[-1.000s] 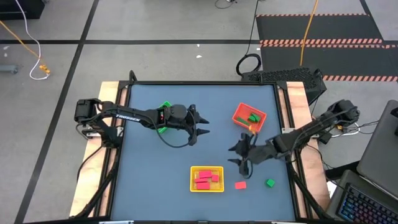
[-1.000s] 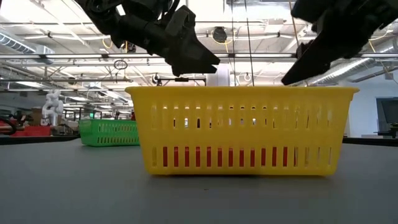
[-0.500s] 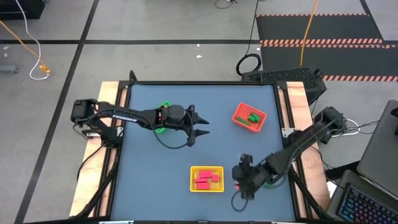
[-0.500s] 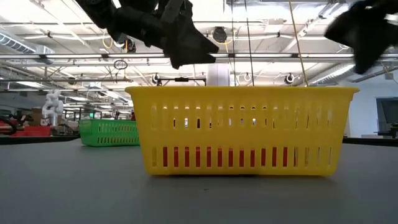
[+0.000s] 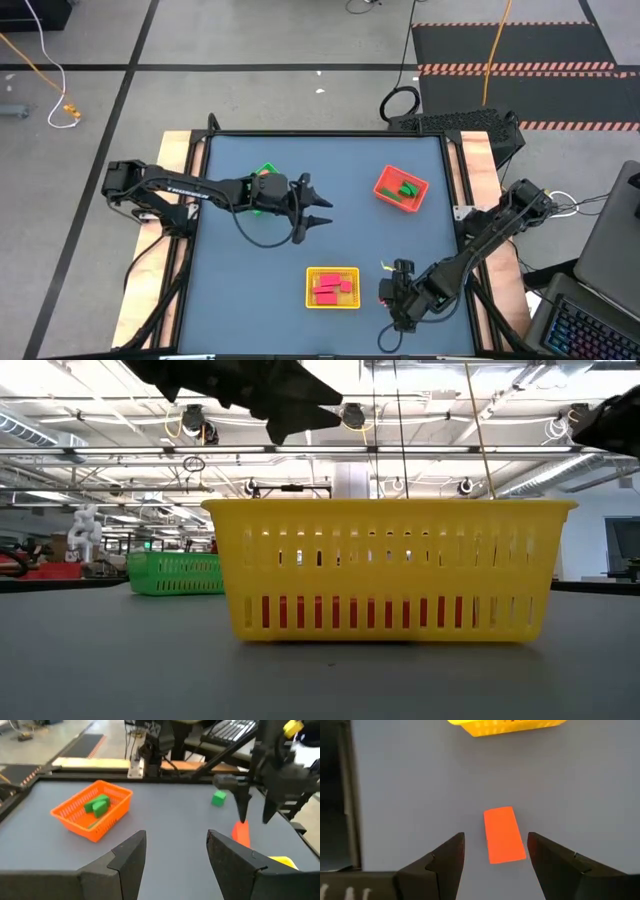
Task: Sort & place blocks by color
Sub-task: Put the orange block into the green bin
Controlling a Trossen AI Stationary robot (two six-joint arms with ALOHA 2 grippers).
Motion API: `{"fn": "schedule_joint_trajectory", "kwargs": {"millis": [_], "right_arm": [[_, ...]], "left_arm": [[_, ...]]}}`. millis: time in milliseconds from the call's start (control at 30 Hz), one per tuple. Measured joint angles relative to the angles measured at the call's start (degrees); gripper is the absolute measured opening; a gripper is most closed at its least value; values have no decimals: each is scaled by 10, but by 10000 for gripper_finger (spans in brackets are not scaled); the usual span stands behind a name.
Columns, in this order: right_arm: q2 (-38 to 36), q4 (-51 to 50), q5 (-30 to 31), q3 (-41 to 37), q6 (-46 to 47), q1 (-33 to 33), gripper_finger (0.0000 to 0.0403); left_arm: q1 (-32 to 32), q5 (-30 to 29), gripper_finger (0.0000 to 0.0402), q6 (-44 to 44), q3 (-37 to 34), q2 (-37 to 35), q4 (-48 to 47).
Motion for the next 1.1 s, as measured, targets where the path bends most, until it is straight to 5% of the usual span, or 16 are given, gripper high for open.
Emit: {"fn": "schedule_joint_trajectory", "kwargs": {"millis": [567, 833, 1100], "right_arm": [[76, -4, 6, 0, -37, 7, 208], [78, 0, 18, 0, -49, 7, 120], [76, -7, 20, 0, -58, 7, 120]], "left_arm": [[-2, -2, 209, 8, 0, -1, -25], [-2, -2, 209, 9, 0, -1, -26], [8, -48, 209, 23, 1, -55, -128]]}}
